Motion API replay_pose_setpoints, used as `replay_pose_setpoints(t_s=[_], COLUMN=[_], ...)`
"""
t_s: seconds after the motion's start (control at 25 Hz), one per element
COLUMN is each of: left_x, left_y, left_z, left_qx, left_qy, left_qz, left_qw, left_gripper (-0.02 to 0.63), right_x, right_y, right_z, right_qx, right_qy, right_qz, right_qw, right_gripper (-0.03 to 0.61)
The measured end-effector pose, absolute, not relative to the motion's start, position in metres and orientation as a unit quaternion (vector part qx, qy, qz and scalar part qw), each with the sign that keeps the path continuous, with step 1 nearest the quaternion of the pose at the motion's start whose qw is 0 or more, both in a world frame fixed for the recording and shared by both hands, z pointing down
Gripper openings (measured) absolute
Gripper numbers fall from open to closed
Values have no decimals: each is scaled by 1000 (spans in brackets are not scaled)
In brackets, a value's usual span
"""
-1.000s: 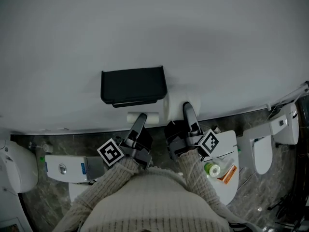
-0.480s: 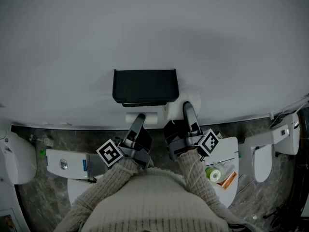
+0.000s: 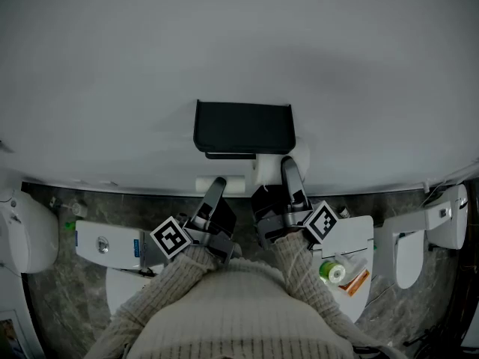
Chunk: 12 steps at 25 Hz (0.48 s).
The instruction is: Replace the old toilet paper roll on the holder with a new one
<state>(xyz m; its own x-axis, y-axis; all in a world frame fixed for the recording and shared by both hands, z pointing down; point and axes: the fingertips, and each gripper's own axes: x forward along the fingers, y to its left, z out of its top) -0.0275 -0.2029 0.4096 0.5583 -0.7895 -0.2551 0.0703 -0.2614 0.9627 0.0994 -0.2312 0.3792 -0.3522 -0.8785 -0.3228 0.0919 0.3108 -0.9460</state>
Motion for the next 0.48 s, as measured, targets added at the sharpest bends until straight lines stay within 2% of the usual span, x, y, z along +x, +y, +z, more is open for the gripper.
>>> replay_pose_setpoints(t_s=[0.32, 0.48], left_x=[-20, -64], left_y=[-190, -186], left_z=[410, 415], left_qx=[688, 684], left_qy=[-281, -284], left_qz=[-396, -405], left_qw=[540, 536], left_gripper=[178, 178], right_x=[104, 56], right_y=[-231, -231], right_z=[380, 382], right_qx=[-285, -286], right_qy=[651, 658], right_qz=[-516, -514], right_qw=[477, 471], right_gripper=[465, 465])
